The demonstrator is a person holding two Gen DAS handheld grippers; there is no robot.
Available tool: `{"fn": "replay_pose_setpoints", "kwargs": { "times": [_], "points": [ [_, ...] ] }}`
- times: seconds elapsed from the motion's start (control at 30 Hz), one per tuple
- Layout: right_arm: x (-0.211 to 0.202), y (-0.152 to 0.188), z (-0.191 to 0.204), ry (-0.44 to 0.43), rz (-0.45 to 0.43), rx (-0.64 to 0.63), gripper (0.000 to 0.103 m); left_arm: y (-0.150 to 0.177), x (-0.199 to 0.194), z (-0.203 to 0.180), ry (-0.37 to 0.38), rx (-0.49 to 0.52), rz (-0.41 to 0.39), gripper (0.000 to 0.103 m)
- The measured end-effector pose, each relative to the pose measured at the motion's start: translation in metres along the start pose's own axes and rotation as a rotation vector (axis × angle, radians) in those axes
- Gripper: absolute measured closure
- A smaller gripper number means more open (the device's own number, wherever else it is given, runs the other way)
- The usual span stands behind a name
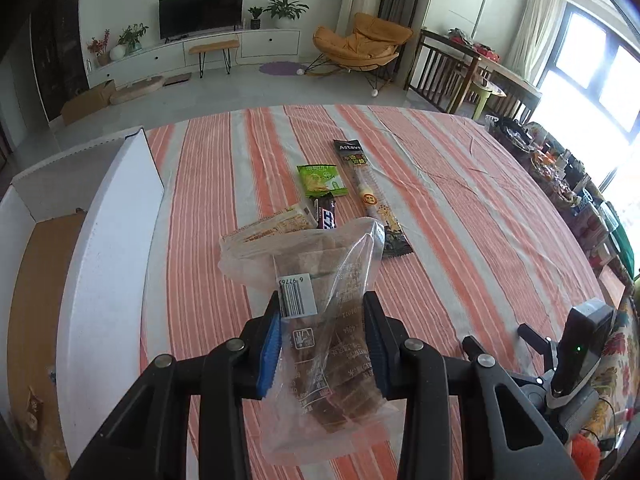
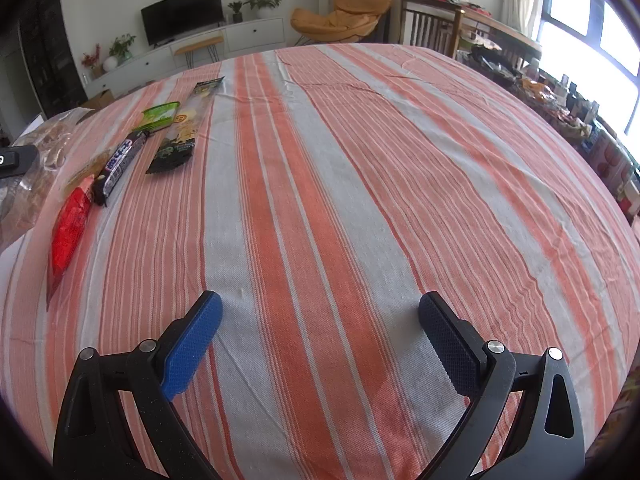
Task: Organize snacks
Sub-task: 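Grasp the clear bag of brown biscuits with the left tool and lift it, then grasp the red wrapped bar with the right tool while the left holds the biscuit bag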
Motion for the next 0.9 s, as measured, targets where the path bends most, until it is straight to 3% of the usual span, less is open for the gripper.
{"fn": "replay_pose_setpoints", "kwargs": {
  "times": [0.1, 0.23, 0.33, 0.43, 0.5, 0.6, 0.8, 0.9],
  "points": [
    [0.000, 0.000, 0.000, 0.000, 0.000, 0.000, 0.003, 0.047, -0.023, -0.010, 0.013, 0.028, 0.024, 0.066],
    [0.000, 0.000, 0.000, 0.000, 0.000, 0.000, 0.003, 0.114, -0.014, -0.026, -0.052, 0.090, 0.083, 0.066],
    [0.000, 0.000, 0.000, -0.001, 0.000, 0.001, 0.003, 0.143, -0.005, -0.031, -0.092, 0.086, 0.089, 0.062],
    [0.000, 0.000, 0.000, -0.003, 0.000, 0.001, 0.003, 0.146, -0.007, -0.029, -0.140, 0.086, 0.049, 0.053],
    [0.000, 0.000, 0.000, -0.003, 0.001, 0.002, 0.002, 0.146, -0.007, -0.025, -0.168, 0.095, 0.050, 0.037],
    [0.000, -0.001, 0.000, -0.010, 0.001, 0.006, 0.002, 0.147, -0.004, -0.016, -0.173, 0.090, 0.042, 0.026],
    [0.000, 0.001, 0.002, -0.043, 0.018, -0.063, 0.003, 0.149, 0.000, -0.008, -0.128, 0.056, 0.044, 0.020],
    [0.001, 0.001, 0.009, -0.056, 0.146, -0.082, 0.004, 0.152, 0.000, -0.009, -0.123, 0.052, 0.033, 0.020]
  ]
}}
Point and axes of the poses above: each gripper's, at about its wrist camera, not at the fingertips, and x roughly the way its jaws point, z to its left, y to its underside, the point moved 10 cm from there along x, roughly the way its jaws point, and after that the axes turned 14 degrees about x, right-handed, at the moved point
